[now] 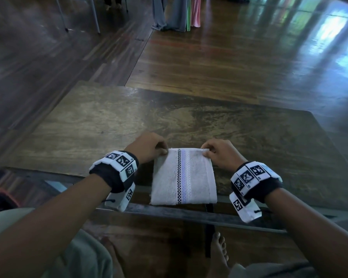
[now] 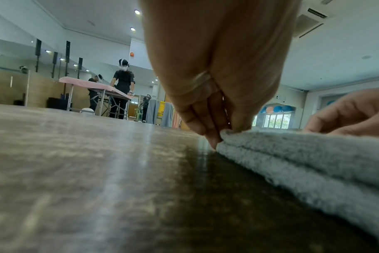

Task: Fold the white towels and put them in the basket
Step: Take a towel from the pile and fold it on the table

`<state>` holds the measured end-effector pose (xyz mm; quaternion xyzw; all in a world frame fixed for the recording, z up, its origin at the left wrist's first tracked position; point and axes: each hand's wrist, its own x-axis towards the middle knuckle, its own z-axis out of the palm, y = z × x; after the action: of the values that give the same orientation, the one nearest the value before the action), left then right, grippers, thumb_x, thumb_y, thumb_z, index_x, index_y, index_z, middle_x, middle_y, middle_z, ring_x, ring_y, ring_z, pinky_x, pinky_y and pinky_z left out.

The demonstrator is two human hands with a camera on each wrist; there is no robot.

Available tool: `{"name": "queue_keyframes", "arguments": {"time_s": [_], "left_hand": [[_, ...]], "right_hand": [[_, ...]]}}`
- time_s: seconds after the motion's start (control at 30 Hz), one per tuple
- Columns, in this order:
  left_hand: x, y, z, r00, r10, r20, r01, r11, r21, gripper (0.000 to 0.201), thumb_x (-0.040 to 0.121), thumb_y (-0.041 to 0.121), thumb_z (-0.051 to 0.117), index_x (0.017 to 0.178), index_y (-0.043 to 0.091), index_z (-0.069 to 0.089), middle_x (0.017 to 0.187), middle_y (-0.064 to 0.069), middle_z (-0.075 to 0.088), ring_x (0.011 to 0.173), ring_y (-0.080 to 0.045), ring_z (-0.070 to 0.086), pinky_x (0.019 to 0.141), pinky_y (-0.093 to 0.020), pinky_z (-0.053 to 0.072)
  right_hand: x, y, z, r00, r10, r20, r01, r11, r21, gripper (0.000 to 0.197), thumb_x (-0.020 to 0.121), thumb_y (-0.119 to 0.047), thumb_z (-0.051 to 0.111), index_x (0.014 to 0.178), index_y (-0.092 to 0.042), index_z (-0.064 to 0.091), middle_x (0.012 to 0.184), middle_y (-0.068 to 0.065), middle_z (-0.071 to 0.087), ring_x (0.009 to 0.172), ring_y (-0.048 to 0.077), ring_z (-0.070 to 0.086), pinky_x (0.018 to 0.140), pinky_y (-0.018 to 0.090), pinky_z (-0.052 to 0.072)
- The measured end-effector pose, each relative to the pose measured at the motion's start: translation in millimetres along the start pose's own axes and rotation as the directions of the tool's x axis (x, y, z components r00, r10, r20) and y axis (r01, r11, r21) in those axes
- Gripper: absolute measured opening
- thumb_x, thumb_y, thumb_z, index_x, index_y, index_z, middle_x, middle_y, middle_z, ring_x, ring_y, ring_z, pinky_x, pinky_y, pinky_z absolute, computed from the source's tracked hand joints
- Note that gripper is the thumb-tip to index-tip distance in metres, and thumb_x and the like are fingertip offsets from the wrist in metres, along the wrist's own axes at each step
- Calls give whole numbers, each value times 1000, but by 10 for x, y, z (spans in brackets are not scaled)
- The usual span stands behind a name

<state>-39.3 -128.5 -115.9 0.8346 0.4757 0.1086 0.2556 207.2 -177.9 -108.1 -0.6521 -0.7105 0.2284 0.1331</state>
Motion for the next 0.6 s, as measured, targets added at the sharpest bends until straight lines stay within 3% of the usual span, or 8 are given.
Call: {"name": "queue_keyframes", "arguments": {"time_s": [0.27,0.5,0.6], "left_hand": [[-50,0,54,996,41,-79,-38,999,37,6,89,17,58,85,15,62,81,1,65,72,-13,57,67,-27,46],[-59,-24,103,992,11,-124,-13,1000,-11,5,89,14,57,89,15,61,83,-2,66,74,-14,58,69,-28,48],[-51,-12,124,990,-20,-140,18,1000,-20,6,89,13,56,90,15,62,87,-3,66,78,-16,59,73,-30,50]], "right_hand": [[27,26,16,998,4,-66,-3,1000,6,7,89,-17,56,88,-17,63,89,0,68,84,15,62,76,33,51],[20,-10,28,994,13,-106,-7,998,60,8,89,-15,58,81,-16,59,80,-1,65,75,13,61,69,29,49],[27,-48,37,991,11,-136,-9,1000,19,3,90,-18,55,87,-18,57,78,-2,63,73,16,59,69,31,49]]}}
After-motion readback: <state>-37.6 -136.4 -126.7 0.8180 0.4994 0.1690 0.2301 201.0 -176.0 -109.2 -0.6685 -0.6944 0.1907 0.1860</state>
